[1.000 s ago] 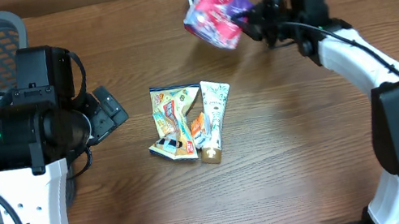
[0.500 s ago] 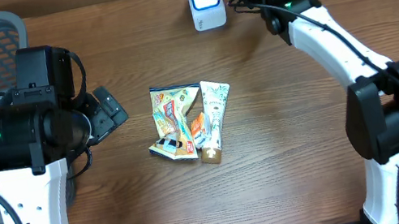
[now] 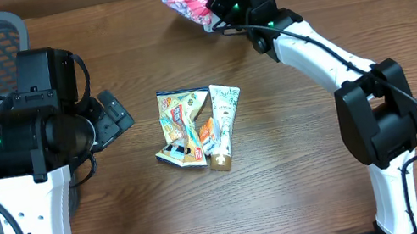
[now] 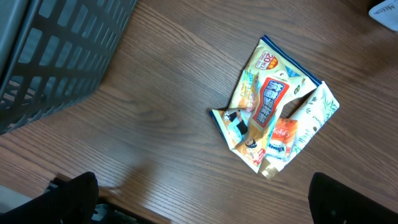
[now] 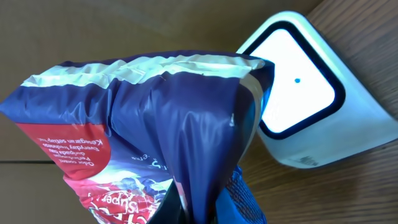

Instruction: Scan the item barcode

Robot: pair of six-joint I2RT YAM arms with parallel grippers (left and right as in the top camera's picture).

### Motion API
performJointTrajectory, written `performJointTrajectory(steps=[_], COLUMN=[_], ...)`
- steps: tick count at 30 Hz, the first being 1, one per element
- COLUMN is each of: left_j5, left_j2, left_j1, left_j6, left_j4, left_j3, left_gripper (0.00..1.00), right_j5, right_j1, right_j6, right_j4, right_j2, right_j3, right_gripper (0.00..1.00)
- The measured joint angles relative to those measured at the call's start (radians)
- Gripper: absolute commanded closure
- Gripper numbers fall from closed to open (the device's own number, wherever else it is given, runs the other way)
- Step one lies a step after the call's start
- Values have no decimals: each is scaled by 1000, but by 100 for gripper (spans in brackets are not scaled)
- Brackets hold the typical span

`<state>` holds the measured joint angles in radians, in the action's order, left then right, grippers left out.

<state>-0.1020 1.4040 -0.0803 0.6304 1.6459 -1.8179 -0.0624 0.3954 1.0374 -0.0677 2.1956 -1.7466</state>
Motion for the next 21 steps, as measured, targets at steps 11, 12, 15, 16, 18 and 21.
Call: performJointTrajectory(steps=[11,12,15,16,18,21], left_j5=[0,0,0,0,0,0], left_j2=[0,0,0,0,0,0], left_j1=[0,0,0,0,0,0], left_j6=[0,0,0,0,0,0], left_j4=[0,0,0,0,0,0], left_j3=[0,0,0,0,0,0], left_gripper=[1,1,0,0,0,0], right_j5=[3,4,2,1,-2,-5], right_j1=[-10,-11,-19,-30,-64,-148], right_j6=[67,69,61,53,20,-21], right_j4=[-15,-18,-18,-21,-53,-158], right_j2=[0,0,0,0,-3,-33], right_j3=[0,0,0,0,0,0], right_gripper=[96,96,96,96,96,96])
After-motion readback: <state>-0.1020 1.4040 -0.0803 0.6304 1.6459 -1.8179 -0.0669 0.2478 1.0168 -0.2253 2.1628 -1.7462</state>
